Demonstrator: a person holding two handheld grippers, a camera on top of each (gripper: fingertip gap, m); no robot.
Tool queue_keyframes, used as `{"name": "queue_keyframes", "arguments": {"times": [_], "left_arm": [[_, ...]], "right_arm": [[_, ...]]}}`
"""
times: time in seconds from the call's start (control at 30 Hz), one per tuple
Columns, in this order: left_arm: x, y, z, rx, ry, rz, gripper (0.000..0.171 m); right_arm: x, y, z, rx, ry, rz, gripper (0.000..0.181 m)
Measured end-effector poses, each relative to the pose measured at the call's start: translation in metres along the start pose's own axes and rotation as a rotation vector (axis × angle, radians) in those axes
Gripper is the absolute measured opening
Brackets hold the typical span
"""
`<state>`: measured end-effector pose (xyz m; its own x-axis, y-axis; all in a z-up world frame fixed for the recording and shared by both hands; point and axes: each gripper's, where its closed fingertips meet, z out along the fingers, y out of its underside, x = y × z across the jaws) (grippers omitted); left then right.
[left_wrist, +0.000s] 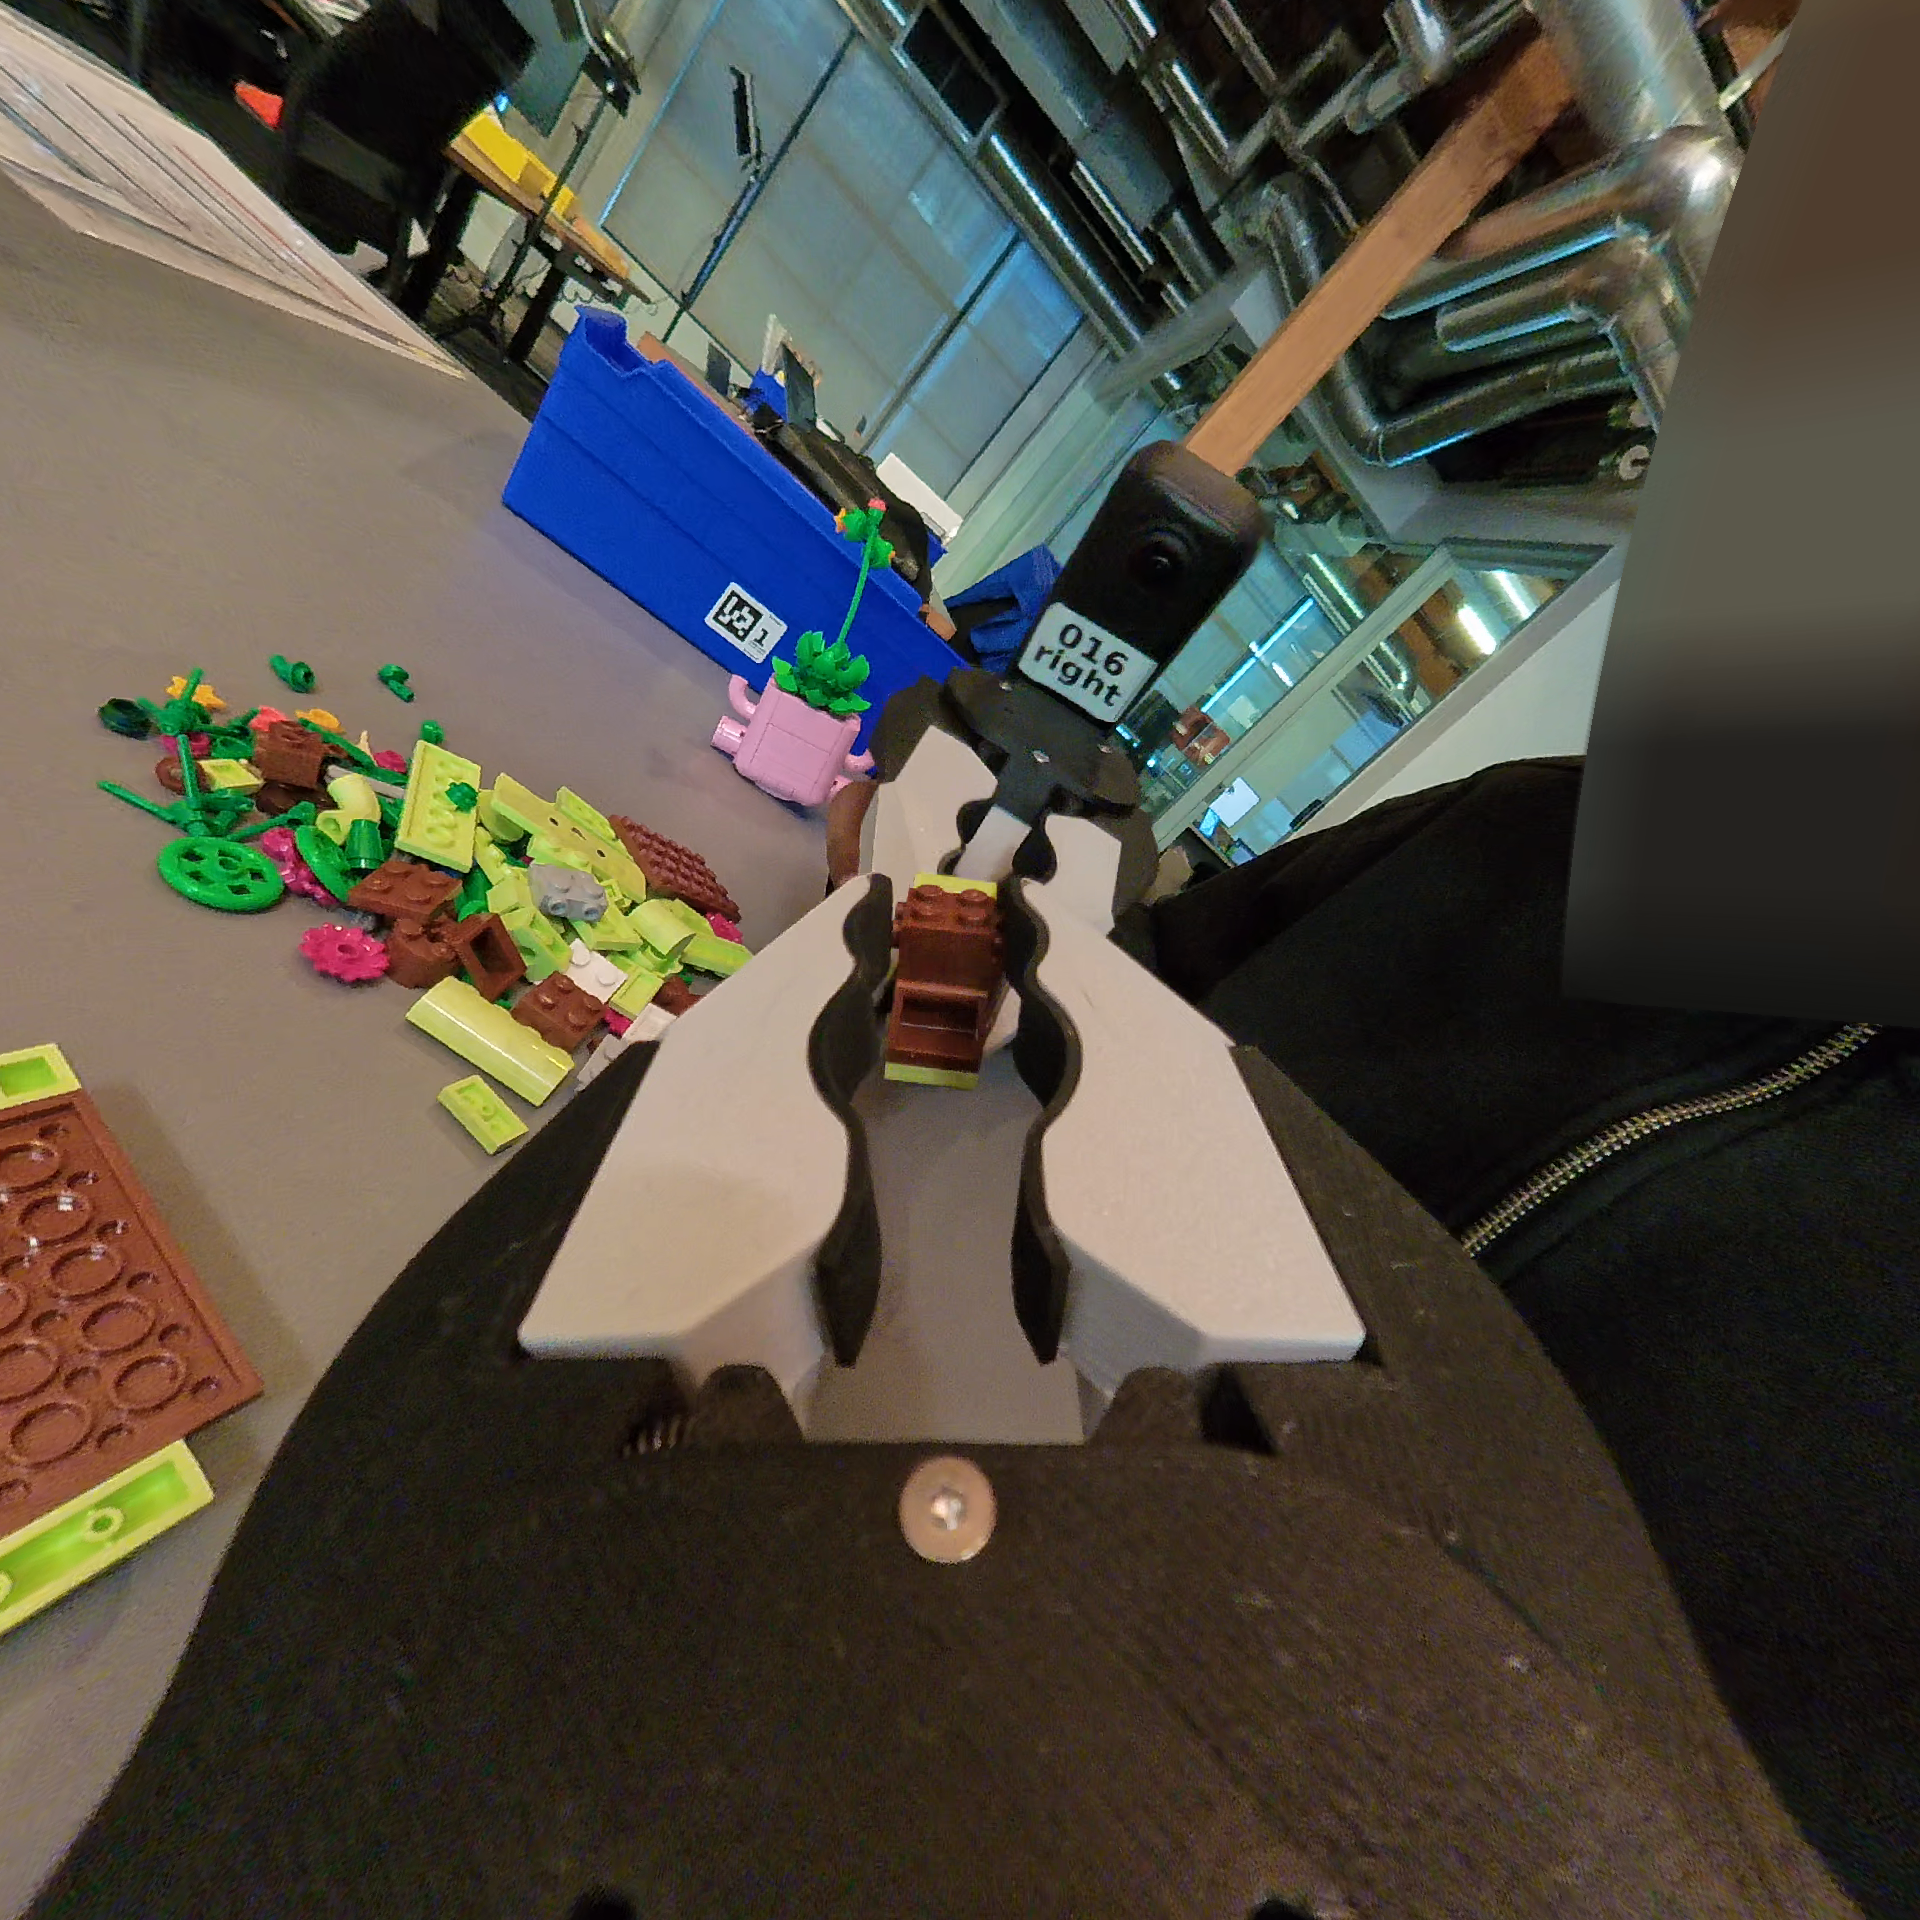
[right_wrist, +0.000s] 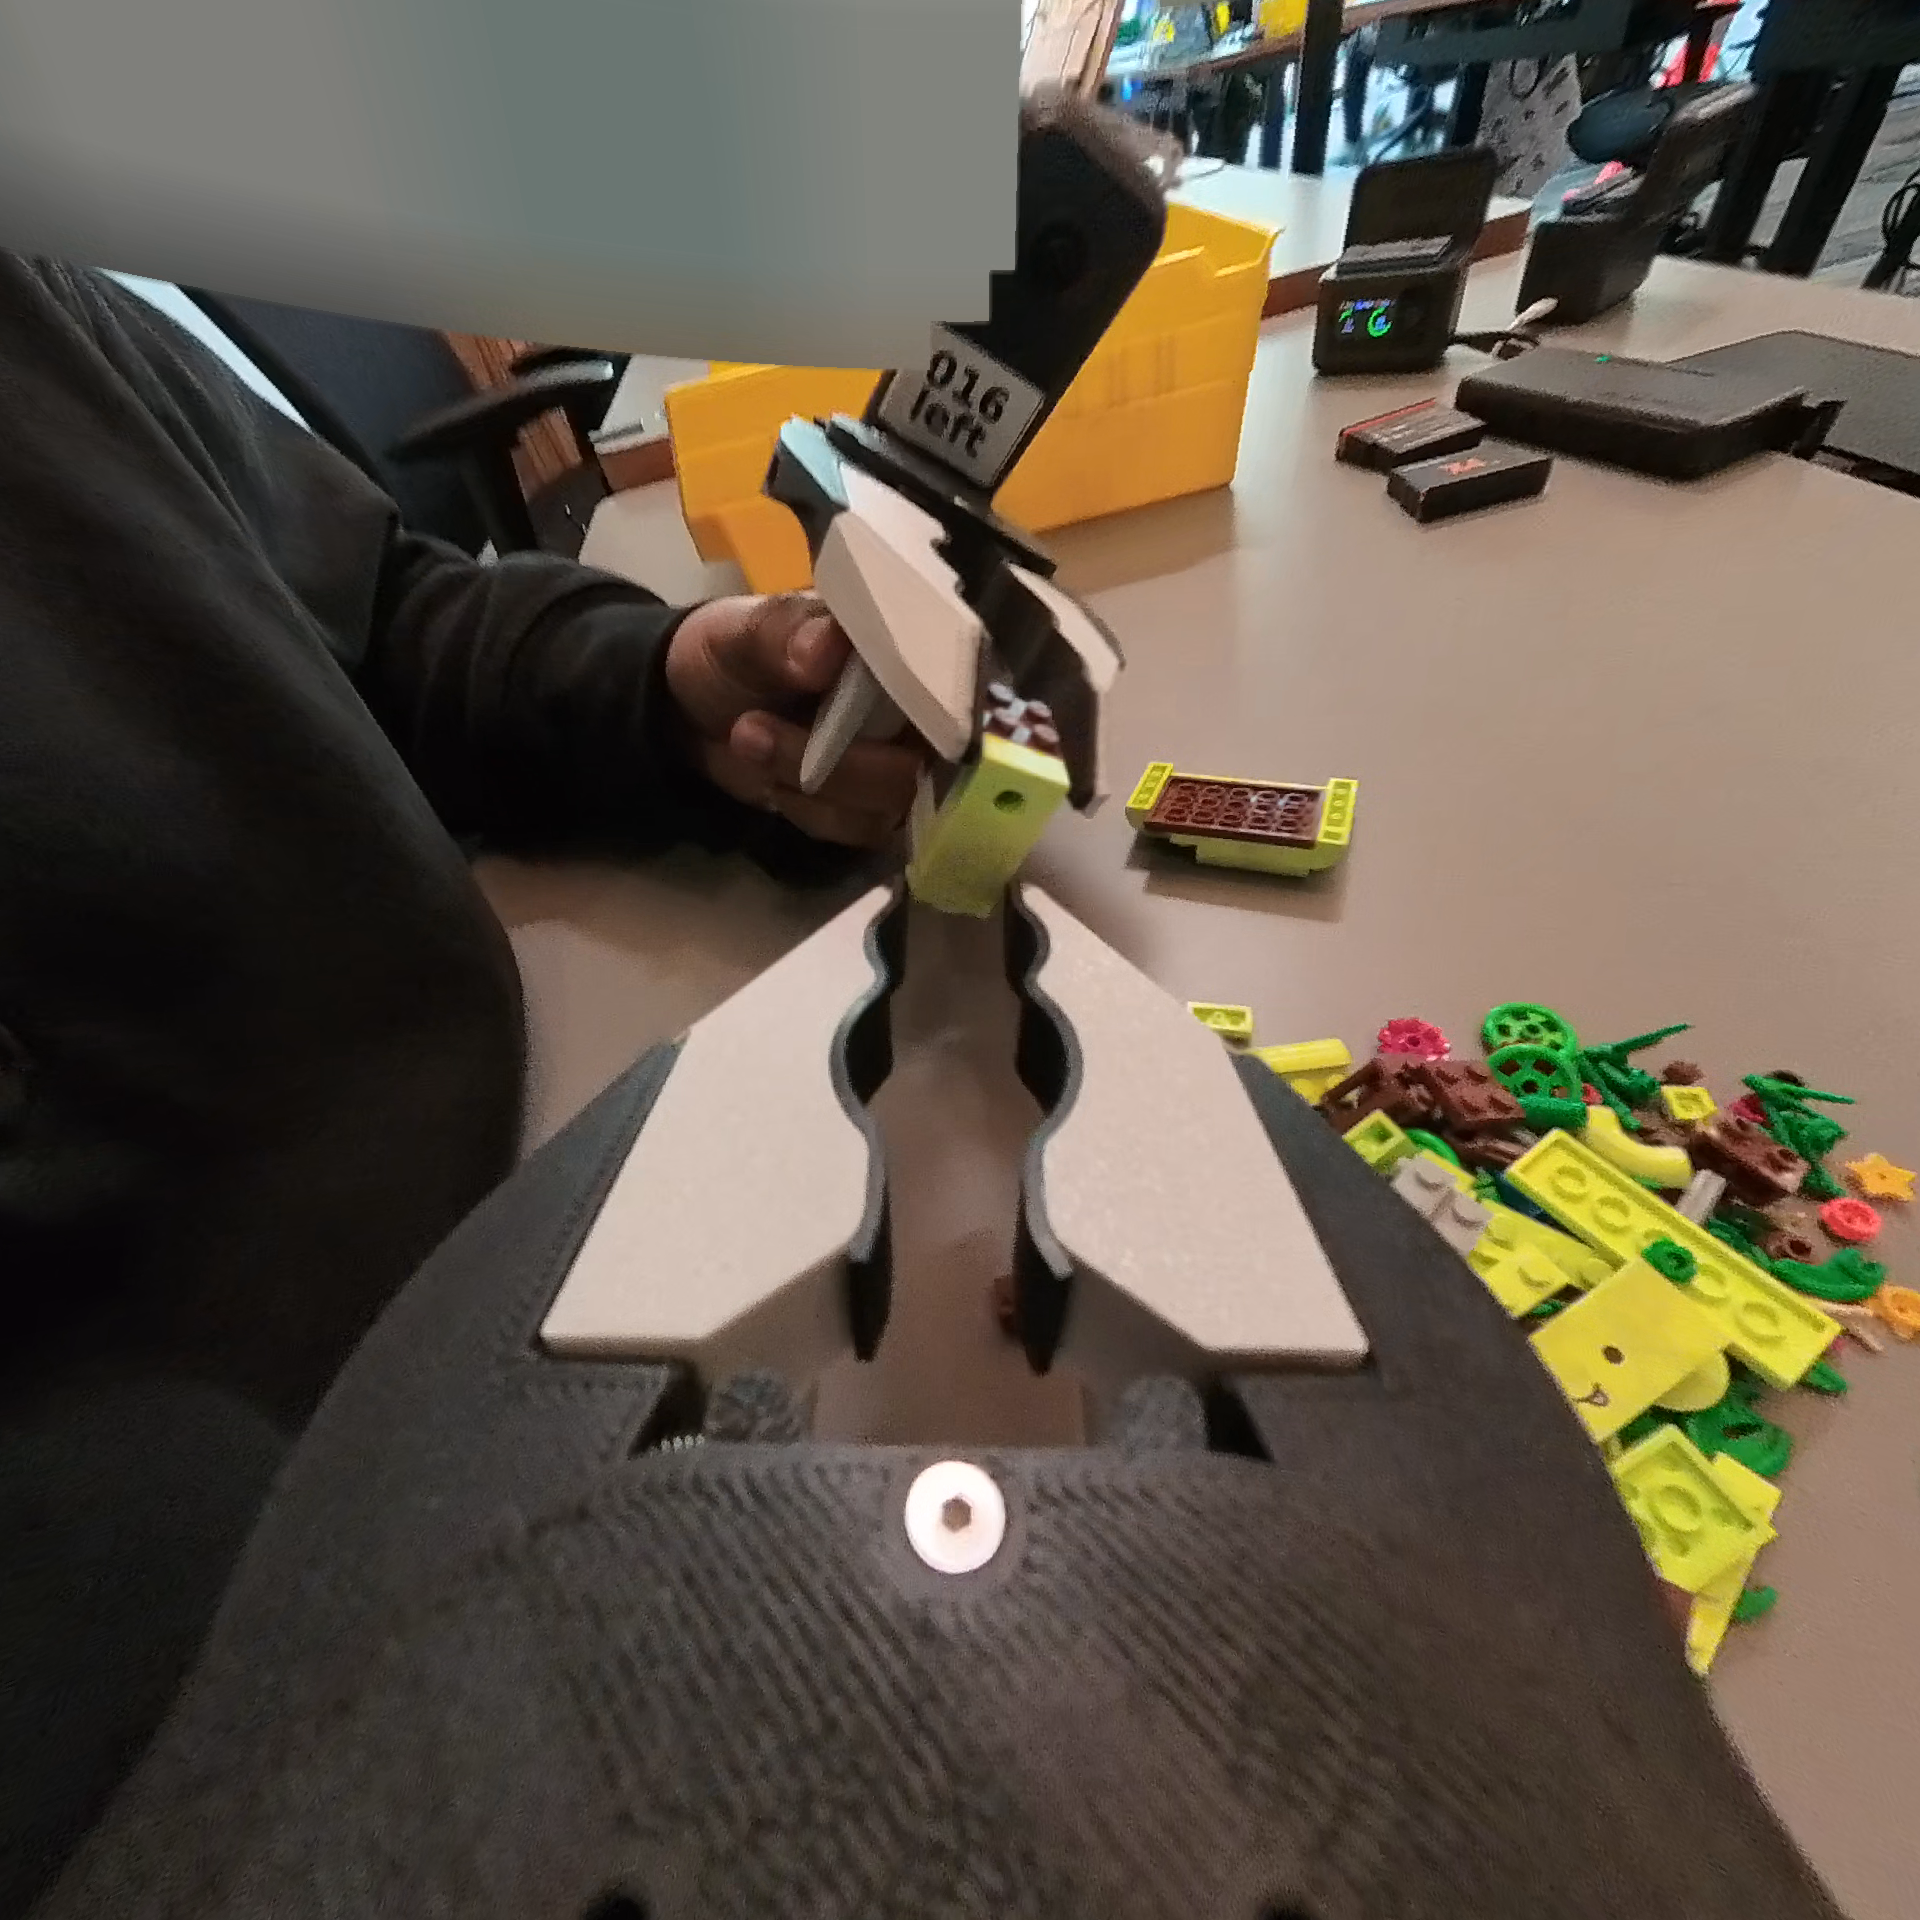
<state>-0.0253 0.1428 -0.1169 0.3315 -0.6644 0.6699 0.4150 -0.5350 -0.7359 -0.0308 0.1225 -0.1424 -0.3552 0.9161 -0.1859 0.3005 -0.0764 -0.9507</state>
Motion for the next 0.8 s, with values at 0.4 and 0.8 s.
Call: {"name": "queue_keyframes", "arguments": {"times": [0.4, 0.8], "left_arm": [[-0.005, 0.030, 0.005, -0.230, -0.100, 0.233, 0.017], [-0.027, 0.084, -0.010, -0.662, -0.251, 0.428, 0.033]], "right_arm": [[0.002, 0.013, -0.001, -0.072, -0.050, 0.079, 0.021], [-0.002, 0.073, 0.009, -0.463, 0.038, -0.190, 0.000]]}}
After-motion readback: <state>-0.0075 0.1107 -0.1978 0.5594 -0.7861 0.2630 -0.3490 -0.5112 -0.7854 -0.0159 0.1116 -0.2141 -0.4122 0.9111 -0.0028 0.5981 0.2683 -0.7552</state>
